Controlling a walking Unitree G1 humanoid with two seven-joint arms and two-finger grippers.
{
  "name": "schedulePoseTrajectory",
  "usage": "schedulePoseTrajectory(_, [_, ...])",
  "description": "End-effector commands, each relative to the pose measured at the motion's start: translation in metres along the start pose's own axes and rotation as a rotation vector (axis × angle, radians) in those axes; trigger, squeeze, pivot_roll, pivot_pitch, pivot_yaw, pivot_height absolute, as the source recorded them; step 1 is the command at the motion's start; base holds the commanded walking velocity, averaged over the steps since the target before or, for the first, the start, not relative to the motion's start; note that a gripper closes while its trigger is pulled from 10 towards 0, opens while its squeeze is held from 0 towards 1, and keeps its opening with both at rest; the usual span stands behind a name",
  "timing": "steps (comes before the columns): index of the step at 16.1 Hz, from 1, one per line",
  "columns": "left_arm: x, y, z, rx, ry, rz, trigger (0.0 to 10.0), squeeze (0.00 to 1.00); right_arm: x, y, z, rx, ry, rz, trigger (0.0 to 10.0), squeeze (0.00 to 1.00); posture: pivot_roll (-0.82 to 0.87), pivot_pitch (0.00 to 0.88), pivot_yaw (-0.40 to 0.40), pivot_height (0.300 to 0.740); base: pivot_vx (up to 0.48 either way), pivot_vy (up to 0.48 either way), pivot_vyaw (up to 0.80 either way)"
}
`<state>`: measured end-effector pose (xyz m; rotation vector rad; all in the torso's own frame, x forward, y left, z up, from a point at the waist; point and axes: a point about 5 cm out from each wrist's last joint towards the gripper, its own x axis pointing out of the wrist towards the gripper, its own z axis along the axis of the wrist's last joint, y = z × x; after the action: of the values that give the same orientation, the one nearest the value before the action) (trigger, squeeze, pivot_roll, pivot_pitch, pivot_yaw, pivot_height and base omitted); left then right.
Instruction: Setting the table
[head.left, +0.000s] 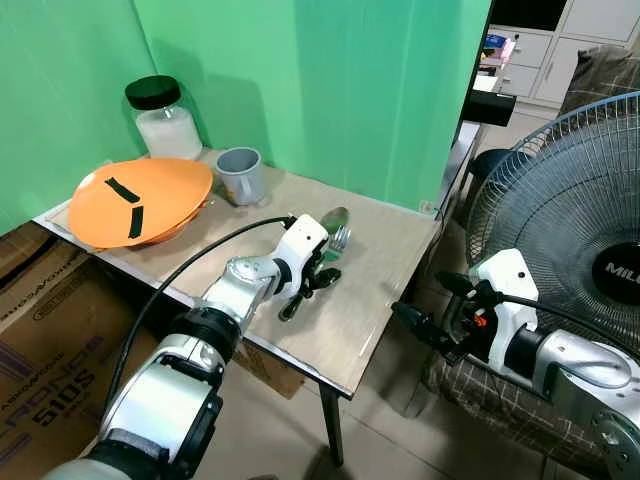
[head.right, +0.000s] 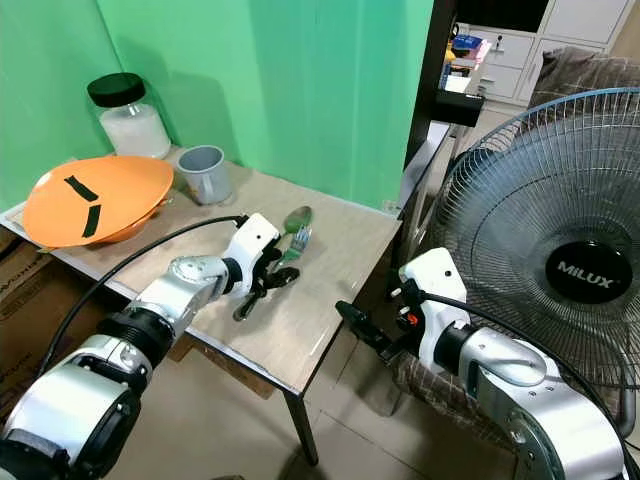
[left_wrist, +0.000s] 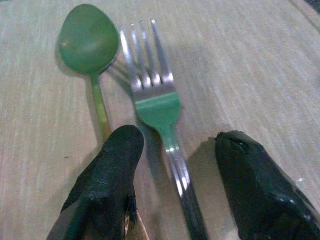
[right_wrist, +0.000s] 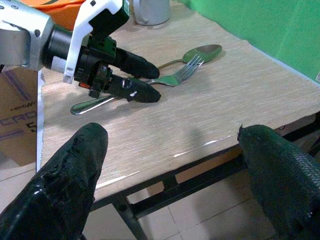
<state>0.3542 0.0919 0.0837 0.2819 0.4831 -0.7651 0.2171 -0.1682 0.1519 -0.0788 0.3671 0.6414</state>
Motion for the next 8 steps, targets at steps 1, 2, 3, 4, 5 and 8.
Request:
schedulePoseTrajectory(1, [-0.0038, 0.0087, 0.0011, 0.006, 0.020, 0.035, 0.0, 0.00, -0.0037, 0.0013, 0.0035, -0.014, -0.004, 0.012, 10.0, 0.00, -0.09, 0.000, 0.092, 0.740, 0.000, 0.000, 0.00])
schedulePoseTrajectory(2, [-0.0040, 0.0095, 0.0021, 0.010, 0.026, 0.036, 0.0, 0.00, -0.0039, 0.0012, 0.0035, -0.014, -0.002, 0.021, 10.0, 0.00, -0.09, 0.000, 0.091, 0.740, 0.000, 0.000, 0.00])
schedulePoseTrajectory(3, [-0.0040, 0.0098, 0.0024, 0.011, 0.031, 0.036, 0.0, 0.00, -0.0039, 0.0012, 0.0035, -0.015, 0.000, 0.024, 10.0, 0.00, -0.09, 0.000, 0.091, 0.740, 0.000, 0.000, 0.00])
schedulePoseTrajectory(4, [-0.0040, 0.0091, 0.0029, 0.017, 0.036, 0.018, 0.0, 0.00, -0.0042, 0.0010, 0.0032, -0.019, 0.007, 0.036, 10.0, 0.00, -0.08, 0.000, 0.090, 0.740, 0.000, 0.000, 0.00])
schedulePoseTrajectory(5, [-0.0038, 0.0078, 0.0031, 0.014, 0.031, -0.001, 0.0, 0.00, -0.0042, 0.0006, 0.0031, -0.025, 0.012, 0.044, 10.0, 0.00, -0.08, 0.000, 0.090, 0.740, 0.000, 0.000, 0.00])
schedulePoseTrajectory(8, [-0.0026, 0.0066, 0.0032, 0.009, 0.028, -0.011, 0.0, 0.00, -0.0040, -0.0011, 0.0037, -0.031, 0.015, 0.043, 10.0, 0.00, -0.09, 0.000, 0.091, 0.740, 0.000, 0.000, 0.00])
